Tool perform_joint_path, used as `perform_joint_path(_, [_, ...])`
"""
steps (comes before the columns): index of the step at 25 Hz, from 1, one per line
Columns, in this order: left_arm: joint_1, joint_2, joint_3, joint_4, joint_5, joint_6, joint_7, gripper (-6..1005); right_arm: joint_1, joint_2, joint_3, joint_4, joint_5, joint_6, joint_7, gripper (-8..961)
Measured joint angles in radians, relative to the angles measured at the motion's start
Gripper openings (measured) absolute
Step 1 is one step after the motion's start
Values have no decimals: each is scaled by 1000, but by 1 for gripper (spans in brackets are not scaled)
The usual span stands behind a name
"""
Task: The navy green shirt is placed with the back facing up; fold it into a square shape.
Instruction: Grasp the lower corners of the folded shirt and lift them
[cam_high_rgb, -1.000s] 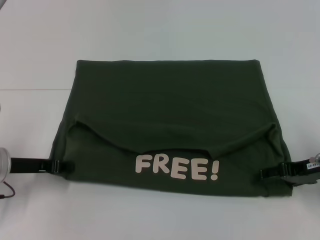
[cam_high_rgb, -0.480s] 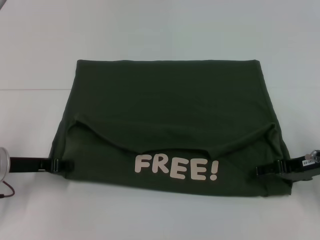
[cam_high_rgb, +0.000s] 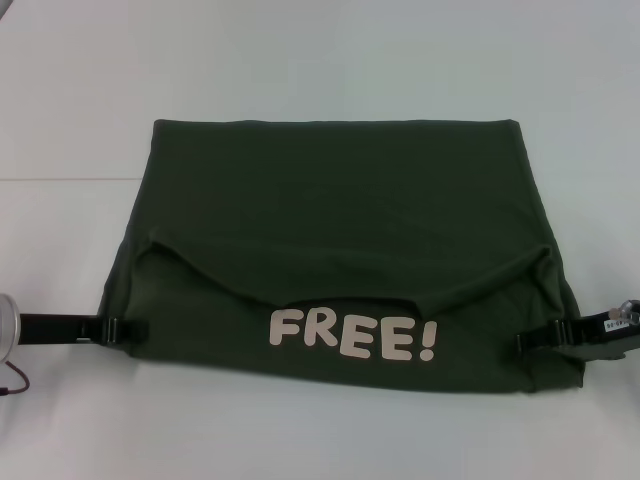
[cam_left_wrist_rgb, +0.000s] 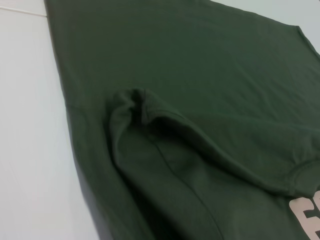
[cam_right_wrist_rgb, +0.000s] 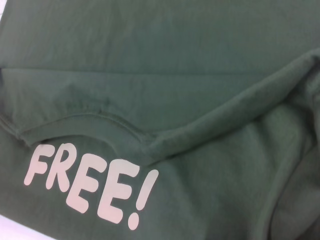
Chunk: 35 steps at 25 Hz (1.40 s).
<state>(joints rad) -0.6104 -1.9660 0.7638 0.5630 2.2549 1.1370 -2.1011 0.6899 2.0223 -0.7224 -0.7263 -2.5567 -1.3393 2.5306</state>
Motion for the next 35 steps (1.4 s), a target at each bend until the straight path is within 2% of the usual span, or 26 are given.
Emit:
perform_joint_path(1, [0,0,0,0,0,0,0,41,0,0,0,0,-1,0,0,824])
perform_joint_path(7, [1,1,0,0,0,1,2,41,2,-4,-2,7,-2,0,-1,619])
perform_joint_path(12, [-1,1,0,0,0,2,2,40,3,-5,-12,8,-3,0,-1,371])
perform_joint_path(18, [-2,1,0,0,0,3,-1,40,3,-10,-14,2,-4,-5,-1,136])
perform_joint_path(22, [-2,2,0,0,0,14,-2,41,2,-14,-14,1,-3,-12,-5,42])
perform_joint_path(28, [-2,16,-2,6,7,65,-47,41,-1,-27,-7,1,4,-62,-38,43])
perform_joint_path(35, [-3,44,0,31,80,238,-138,40,-21,-50,-9,9,0,-178,-114,43])
